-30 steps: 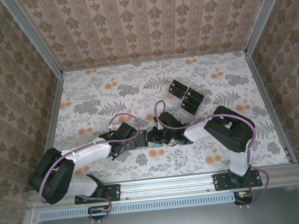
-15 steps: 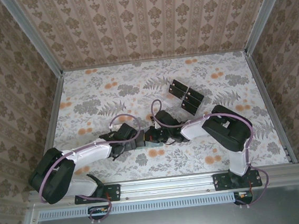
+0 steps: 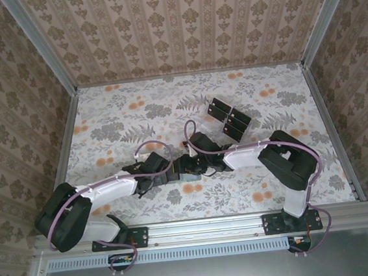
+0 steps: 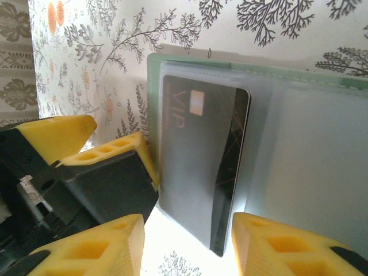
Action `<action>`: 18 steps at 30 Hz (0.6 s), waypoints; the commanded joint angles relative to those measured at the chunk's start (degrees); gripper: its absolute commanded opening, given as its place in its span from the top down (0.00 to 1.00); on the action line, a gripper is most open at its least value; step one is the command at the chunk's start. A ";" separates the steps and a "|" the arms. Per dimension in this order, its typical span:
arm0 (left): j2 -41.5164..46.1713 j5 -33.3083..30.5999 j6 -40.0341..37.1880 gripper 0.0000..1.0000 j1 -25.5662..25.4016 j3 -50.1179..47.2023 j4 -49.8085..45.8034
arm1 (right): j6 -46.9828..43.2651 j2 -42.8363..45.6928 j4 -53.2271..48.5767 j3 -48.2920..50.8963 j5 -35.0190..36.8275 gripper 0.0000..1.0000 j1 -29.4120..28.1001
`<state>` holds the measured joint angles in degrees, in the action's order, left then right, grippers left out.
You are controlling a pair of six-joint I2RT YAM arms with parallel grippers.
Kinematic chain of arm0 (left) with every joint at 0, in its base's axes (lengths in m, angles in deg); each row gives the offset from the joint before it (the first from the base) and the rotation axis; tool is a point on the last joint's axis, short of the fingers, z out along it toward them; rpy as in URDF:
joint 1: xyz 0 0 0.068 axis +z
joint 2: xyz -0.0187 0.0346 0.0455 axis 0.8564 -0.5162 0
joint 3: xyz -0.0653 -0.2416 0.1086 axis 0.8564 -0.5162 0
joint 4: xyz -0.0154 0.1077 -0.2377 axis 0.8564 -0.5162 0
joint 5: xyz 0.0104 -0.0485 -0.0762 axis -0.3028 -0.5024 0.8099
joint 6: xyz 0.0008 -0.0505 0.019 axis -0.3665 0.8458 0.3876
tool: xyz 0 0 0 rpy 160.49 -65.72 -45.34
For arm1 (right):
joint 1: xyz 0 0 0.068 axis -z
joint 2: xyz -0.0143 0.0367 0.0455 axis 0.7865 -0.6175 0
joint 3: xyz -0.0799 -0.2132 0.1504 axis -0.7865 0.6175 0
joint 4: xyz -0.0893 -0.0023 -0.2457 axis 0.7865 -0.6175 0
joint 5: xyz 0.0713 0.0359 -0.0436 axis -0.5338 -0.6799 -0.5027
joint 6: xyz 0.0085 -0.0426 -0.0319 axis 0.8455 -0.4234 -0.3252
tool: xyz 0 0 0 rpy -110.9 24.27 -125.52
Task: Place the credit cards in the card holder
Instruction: Insert the credit card into the card slot.
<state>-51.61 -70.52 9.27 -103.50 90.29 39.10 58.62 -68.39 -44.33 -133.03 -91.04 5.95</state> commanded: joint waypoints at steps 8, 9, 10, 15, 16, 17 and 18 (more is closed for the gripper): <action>5.23 -0.60 0.17 0.00 1.13 -0.80 -5.07 | -4.98 5.11 -8.94 -2.39 2.82 0.63 0.62; 5.93 -0.83 0.10 0.00 1.24 -0.75 -5.47 | -5.20 5.03 -9.33 -2.43 3.25 0.68 0.64; 6.46 -1.03 0.06 0.00 1.44 -0.80 -5.78 | -5.53 4.99 -10.13 -2.57 3.85 0.71 0.65; 10.11 -1.62 -0.40 0.00 2.44 -1.07 -7.36 | -10.07 5.75 -17.02 -4.66 9.16 0.74 0.66; 10.81 -1.66 -0.56 0.00 2.60 -1.20 -7.46 | -11.34 6.05 -18.81 -5.30 10.49 0.71 0.67; 11.64 -1.71 -0.66 0.00 2.61 -1.34 -7.46 | -12.71 6.28 -20.45 -6.09 11.70 0.67 0.65; 12.50 -1.67 -0.75 0.00 2.71 -1.52 -7.31 | -13.93 6.43 -22.08 -6.92 12.68 0.65 0.65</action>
<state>-41.34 -70.96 9.21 -101.22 89.86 33.94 49.88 -64.22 -59.43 -136.86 -83.61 6.30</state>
